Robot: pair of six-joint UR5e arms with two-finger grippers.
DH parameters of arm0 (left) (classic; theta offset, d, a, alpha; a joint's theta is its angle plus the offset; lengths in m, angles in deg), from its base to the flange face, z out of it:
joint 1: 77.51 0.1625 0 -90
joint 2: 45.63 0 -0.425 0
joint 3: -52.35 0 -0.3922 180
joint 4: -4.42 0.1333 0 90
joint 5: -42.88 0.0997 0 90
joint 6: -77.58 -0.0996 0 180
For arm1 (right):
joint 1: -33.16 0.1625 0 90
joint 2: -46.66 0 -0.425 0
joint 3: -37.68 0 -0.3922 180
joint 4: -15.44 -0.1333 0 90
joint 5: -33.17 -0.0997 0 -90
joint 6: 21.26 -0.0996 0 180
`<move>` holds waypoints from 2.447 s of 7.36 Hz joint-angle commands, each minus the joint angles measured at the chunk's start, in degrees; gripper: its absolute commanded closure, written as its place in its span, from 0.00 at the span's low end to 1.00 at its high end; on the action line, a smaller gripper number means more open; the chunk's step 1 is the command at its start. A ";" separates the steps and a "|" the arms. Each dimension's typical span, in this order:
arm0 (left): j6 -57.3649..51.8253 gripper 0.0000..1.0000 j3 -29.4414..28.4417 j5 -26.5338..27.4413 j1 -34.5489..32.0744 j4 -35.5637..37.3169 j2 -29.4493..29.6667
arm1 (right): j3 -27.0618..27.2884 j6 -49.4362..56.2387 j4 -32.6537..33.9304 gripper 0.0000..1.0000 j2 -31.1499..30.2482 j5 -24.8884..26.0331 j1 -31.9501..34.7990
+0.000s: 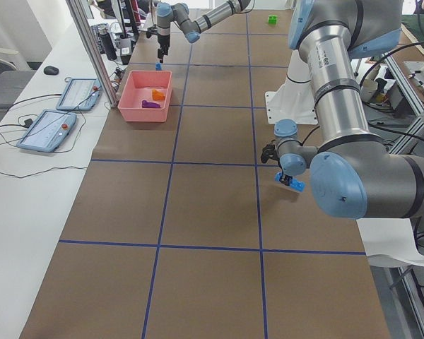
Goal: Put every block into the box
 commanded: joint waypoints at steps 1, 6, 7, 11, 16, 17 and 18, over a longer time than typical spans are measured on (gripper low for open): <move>-2.23 1.00 0.15 -4.71 -10.68 0.49 6.52 | -2.71 -0.18 -1.91 0.00 1.85 4.13 -2.13; -6.17 1.00 -0.11 -16.24 -30.74 20.39 30.94 | -11.33 -0.09 -6.67 0.10 6.77 4.49 -2.31; -7.25 1.00 -1.07 -16.25 -33.04 26.88 37.86 | -11.51 -0.09 -6.67 0.13 6.77 4.49 -2.40; -7.18 1.00 -20.69 -16.34 -41.13 38.02 68.27 | -11.78 0.26 -6.67 1.00 6.68 4.15 -2.23; 7.57 1.00 -69.20 -11.63 -43.69 10.40 96.43 | -2.99 -0.26 8.65 1.00 14.20 -1.57 2.61; 7.59 1.00 -71.71 -10.72 -44.22 9.56 97.33 | -2.99 -0.70 10.28 1.00 16.24 -1.57 2.52; 7.85 1.00 -73.39 -8.54 -45.01 7.02 97.69 | -2.99 -2.53 10.29 1.00 16.87 -1.57 2.00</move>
